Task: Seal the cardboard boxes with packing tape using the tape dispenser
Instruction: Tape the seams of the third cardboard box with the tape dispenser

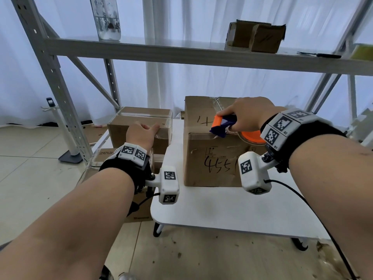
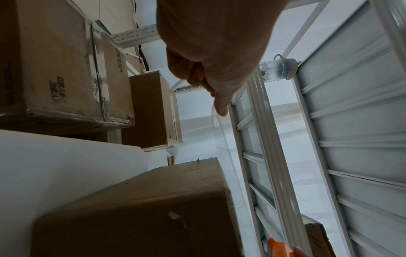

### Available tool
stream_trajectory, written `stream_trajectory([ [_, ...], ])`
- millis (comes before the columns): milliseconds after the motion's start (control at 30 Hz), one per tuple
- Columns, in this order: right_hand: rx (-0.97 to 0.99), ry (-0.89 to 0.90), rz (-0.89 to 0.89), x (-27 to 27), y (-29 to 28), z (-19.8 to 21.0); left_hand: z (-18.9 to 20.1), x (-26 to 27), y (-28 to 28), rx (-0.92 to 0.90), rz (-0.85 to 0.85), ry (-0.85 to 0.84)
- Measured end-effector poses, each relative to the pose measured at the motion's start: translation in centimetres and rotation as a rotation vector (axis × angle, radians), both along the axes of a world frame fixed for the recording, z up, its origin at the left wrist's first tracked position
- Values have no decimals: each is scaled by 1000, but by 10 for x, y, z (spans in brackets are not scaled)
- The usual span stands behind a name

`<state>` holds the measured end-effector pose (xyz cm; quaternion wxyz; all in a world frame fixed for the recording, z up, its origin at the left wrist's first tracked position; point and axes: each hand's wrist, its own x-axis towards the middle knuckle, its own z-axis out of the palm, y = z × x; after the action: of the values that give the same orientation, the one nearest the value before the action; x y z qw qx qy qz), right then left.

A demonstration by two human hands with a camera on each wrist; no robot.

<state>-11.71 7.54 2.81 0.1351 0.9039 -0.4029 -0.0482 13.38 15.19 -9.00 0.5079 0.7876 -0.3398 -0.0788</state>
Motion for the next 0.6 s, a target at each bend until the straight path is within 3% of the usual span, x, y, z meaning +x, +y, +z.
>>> stream_trajectory([
  [600,36,15,-42,6,-9,-14,-27,-4,-2,64,-16,35],
])
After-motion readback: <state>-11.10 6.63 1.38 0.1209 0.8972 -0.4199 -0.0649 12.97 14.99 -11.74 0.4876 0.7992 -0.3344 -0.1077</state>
